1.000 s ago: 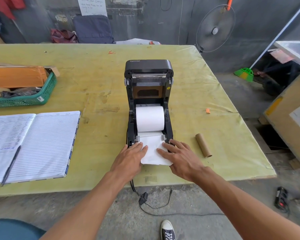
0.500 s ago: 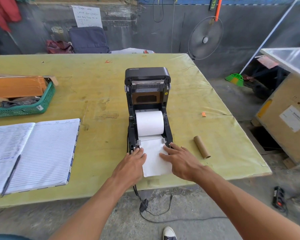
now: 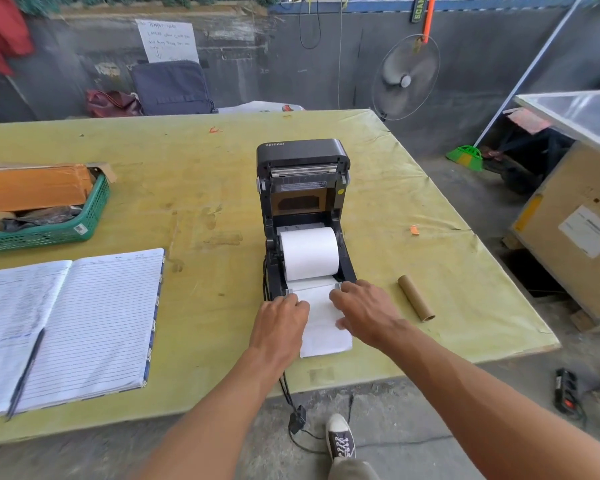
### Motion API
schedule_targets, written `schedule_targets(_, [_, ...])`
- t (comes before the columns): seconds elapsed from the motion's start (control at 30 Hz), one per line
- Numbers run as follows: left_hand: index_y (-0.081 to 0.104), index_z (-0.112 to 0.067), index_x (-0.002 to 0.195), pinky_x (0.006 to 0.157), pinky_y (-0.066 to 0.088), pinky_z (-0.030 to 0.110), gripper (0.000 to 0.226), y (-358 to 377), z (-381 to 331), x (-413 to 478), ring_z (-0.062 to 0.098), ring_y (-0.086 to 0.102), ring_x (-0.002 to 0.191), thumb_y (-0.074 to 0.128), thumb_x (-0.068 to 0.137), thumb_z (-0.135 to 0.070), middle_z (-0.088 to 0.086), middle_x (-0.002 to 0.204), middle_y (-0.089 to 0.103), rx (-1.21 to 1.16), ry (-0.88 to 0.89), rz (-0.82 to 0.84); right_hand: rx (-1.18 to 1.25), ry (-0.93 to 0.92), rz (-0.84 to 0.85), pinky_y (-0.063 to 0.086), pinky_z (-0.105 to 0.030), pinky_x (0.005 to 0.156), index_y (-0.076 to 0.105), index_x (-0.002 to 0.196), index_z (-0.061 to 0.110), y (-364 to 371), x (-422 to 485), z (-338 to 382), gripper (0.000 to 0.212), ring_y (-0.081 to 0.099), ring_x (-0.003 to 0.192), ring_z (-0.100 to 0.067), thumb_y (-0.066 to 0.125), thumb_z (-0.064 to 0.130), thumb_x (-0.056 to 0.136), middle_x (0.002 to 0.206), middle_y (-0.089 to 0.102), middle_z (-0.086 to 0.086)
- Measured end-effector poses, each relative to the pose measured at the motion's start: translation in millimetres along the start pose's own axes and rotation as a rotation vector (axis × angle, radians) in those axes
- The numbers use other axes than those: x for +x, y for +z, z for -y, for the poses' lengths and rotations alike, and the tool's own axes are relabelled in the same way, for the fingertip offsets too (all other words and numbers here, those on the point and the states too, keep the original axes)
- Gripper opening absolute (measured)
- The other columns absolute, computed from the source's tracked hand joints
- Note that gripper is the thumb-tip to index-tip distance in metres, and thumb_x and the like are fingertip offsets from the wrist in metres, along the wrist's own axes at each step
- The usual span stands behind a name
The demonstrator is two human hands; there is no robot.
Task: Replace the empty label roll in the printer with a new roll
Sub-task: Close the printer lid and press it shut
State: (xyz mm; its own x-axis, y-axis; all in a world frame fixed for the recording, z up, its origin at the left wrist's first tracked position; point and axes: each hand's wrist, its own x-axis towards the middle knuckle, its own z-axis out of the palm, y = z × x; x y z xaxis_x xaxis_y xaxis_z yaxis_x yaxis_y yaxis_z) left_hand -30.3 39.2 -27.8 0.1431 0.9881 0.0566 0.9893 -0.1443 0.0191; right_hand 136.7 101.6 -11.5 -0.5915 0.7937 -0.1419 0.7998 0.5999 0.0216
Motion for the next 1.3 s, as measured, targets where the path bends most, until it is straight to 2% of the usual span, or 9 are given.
schedule_targets(0.13, [0.07,-0.022,0.089,0.062,0.047,0.026,0.015,-28,23,27,0.015,0.063,0.078,0.063,0.085,-0.034,-0.005,0.09,0.069,-0.33,-0.026,0.037,0.347,0.109,0.166,0.053,-0.034,0.076,0.072,0.098,0.021,-38,28,-32,0.032,0.066,0.093,-0.023,0.075,0.048,0.082,0.1,0.073,0.001])
schedule_targets(0.27, [0.068,-0.022,0.081,0.051,0.041,0.01,0.013,-64,47,69,0.007,0.062,0.067,0.06,0.09,-0.021,-0.008,0.076,0.069,-0.641,-0.279,-0.402,0.631,0.423,-0.239,0.052,-0.035,0.072,0.071,0.091,0.009,-83,66,-74,0.037,0.067,0.087,-0.034,0.057,0.044,0.096,0.091,0.074,-0.011])
schedule_targets(0.37, [0.064,-0.016,0.111,0.076,0.045,0.023,0.023,-87,62,111,0.014,0.062,0.095,0.055,0.094,-0.029,0.0,0.108,0.068,-0.745,-0.497,-0.574,0.831,0.52,-0.438,0.051,-0.04,0.09,0.066,0.12,0.01,-114,95,-92,0.043,0.064,0.107,-0.033,0.05,0.045,0.1,0.117,0.071,-0.012])
schedule_targets(0.47, [0.047,-0.009,0.138,0.099,0.042,0.038,0.056,-99,73,145,0.024,0.051,0.124,0.046,0.096,-0.046,0.008,0.14,0.053,-0.807,-0.662,-0.479,0.924,0.459,-0.458,0.046,-0.041,0.098,0.059,0.132,0.006,-135,120,-94,0.056,0.059,0.119,-0.034,0.041,0.05,0.102,0.13,0.065,-0.016])
schedule_targets(0.63, [0.055,-0.013,0.088,0.048,0.031,0.029,0.048,-100,71,166,0.012,0.052,0.064,0.037,0.095,-0.058,0.002,0.083,0.061,-0.885,-0.711,-0.3,0.982,0.336,-0.322,0.052,-0.051,0.091,0.063,0.121,-0.003,-139,141,-82,0.069,0.064,0.098,-0.034,0.03,0.055,0.103,0.108,0.07,-0.02])
schedule_targets(0.87, [0.035,-0.017,0.052,0.045,0.023,0.03,0.055,-102,67,146,0.014,0.038,0.045,0.05,0.09,-0.053,-0.006,0.048,0.04,-0.912,-0.715,-0.424,1.065,0.415,-0.421,0.052,-0.045,0.069,0.066,0.098,-0.004,-132,134,-73,0.053,0.051,0.067,-0.023,0.042,0.043,0.097,0.074,0.057,-0.007])
schedule_targets(1.03, [0.047,-0.011,0.06,0.066,0.051,0.05,0.053,-103,57,115,0.02,0.045,0.06,0.046,0.077,-0.062,0.001,0.062,0.048,-1.094,-0.686,-0.402,1.058,0.395,-0.522,0.032,-0.035,0.058,0.048,0.073,0.007,-117,96,-55,0.036,0.039,0.061,-0.02,0.044,0.035,0.095,0.066,0.045,-0.003])
schedule_targets(1.17, [0.028,-0.02,0.049,0.048,0.023,0.031,0.062,-92,36,79,0.018,0.034,0.046,0.043,0.083,-0.07,-0.007,0.045,0.034,-1.019,-0.696,-0.426,1.045,0.422,-0.547,0.03,-0.03,0.051,0.049,0.069,0.013,-98,55,-36,0.026,0.039,0.052,-0.015,0.046,0.027,0.09,0.06,0.048,0.003])
schedule_targets(1.3, [0.035,-0.017,0.046,0.047,0.024,0.031,0.066,-73,19,41,0.018,0.04,0.047,0.044,0.088,-0.066,-0.003,0.048,0.044,-1.001,-0.742,-0.38,1.043,0.494,-0.478,0.034,-0.029,0.051,0.056,0.072,0.011,-73,15,-18,0.021,0.043,0.055,-0.015,0.048,0.027,0.083,0.062,0.053,0.003])
